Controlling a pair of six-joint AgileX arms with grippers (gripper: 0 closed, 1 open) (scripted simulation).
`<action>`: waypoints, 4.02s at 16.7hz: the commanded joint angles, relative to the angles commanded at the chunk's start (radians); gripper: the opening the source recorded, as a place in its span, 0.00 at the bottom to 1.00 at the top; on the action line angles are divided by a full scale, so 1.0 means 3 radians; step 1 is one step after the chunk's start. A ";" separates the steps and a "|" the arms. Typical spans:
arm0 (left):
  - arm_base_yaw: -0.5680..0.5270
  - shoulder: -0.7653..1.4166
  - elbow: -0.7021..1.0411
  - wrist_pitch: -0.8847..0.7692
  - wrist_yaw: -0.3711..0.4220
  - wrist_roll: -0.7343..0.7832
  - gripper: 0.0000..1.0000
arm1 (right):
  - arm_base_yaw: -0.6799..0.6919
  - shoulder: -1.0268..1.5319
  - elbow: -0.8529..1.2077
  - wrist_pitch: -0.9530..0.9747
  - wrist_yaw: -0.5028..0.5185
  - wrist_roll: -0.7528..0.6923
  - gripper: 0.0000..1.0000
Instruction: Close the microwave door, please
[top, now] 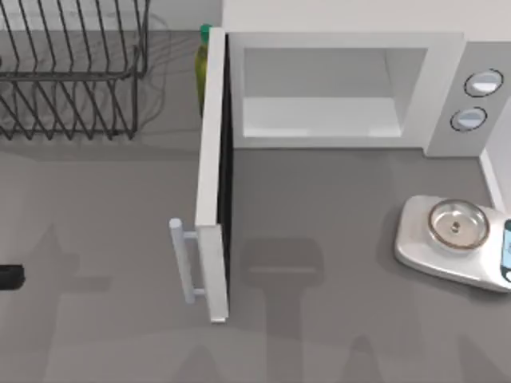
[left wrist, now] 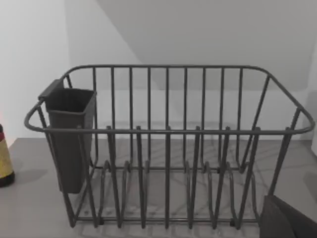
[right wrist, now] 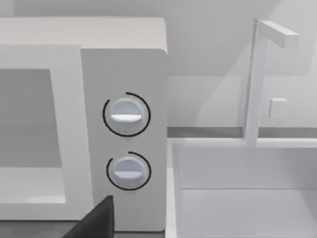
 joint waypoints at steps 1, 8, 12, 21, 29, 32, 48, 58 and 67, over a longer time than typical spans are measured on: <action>-0.0079 -0.0016 0.0006 -0.0022 -0.0079 -0.0001 0.00 | 0.0000 0.0000 0.0000 0.0000 0.0000 0.0000 1.00; -0.0172 0.0020 0.0039 -0.0067 -0.0162 -0.0028 0.00 | 0.0000 0.0000 0.0000 0.0000 0.0000 0.0000 1.00; -0.0431 0.0530 0.0425 -0.0359 -0.0308 -0.0266 0.00 | 0.0000 0.0000 0.0000 0.0000 0.0000 0.0000 1.00; -0.1264 0.2668 0.1730 -0.1359 -0.0741 -0.1115 0.00 | 0.0000 0.0000 0.0000 0.0000 0.0000 0.0000 1.00; -0.1515 0.3340 0.2152 -0.1688 -0.0855 -0.1406 0.00 | 0.0000 0.0000 0.0000 0.0000 0.0000 0.0000 1.00; -0.1501 0.3332 0.2133 -0.1672 -0.0847 -0.1403 0.00 | 0.0000 0.0000 0.0000 0.0000 0.0000 0.0000 1.00; -0.1688 0.3673 0.1325 -0.0120 -0.0814 -0.1396 0.00 | 0.0000 0.0000 0.0000 0.0000 0.0000 0.0000 1.00; -0.2656 0.4708 0.2162 -0.0285 -0.1476 -0.2164 0.00 | 0.0000 0.0000 0.0000 0.0000 0.0000 0.0000 1.00; -0.2897 0.5106 0.2585 -0.0459 -0.1623 -0.2396 0.00 | 0.0000 0.0000 0.0000 0.0000 0.0000 0.0000 1.00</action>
